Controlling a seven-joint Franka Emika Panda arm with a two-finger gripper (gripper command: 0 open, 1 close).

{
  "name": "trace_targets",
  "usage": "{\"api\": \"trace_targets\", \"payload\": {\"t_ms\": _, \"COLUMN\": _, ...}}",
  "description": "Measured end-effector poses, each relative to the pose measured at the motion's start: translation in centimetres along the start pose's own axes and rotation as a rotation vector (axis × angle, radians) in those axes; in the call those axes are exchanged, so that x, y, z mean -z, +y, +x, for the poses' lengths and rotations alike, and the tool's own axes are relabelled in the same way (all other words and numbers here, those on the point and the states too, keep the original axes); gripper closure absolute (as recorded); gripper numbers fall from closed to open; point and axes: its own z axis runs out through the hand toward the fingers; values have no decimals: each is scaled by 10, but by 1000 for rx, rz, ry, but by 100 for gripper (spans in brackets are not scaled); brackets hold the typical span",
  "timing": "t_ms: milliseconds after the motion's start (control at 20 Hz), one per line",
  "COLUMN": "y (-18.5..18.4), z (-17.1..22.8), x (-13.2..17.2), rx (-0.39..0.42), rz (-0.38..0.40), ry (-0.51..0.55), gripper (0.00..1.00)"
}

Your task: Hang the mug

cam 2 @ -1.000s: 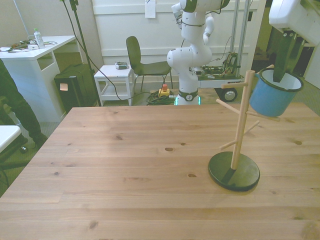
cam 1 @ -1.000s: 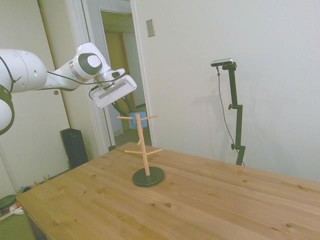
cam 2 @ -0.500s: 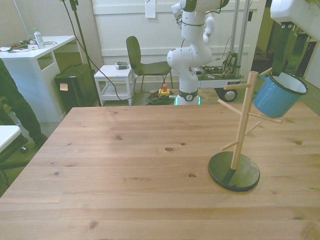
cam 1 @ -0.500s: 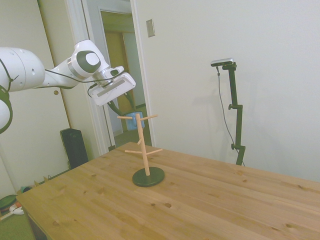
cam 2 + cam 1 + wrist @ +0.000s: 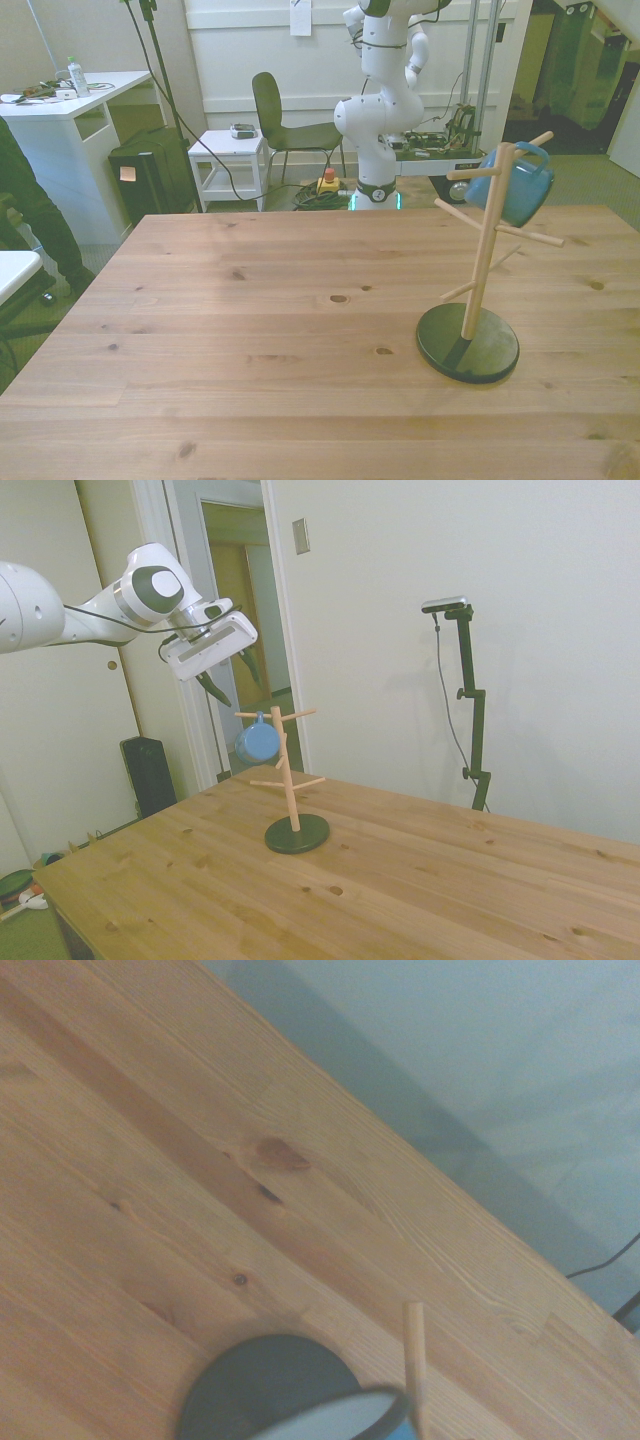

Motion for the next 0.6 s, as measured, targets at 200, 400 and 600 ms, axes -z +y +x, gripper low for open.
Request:
{"api": "trace_targets", "payload": {"t_ms": 200, "y": -3, "z": -13, "x": 11, "rx": -2, "rz": 18, "ry": 9, "gripper": 0}}
{"api": "trace_targets", "payload": {"t_ms": 400, "y": 5, "z": -44, "x": 36, "rx": -65, "rz": 70, "ry": 1, "gripper": 0}}
{"api": "trace_targets", "payload": {"t_ms": 600, "y": 22, "z": -98, "x": 68, "rx": -170, "rz": 121, "ry": -16, "gripper": 0}}
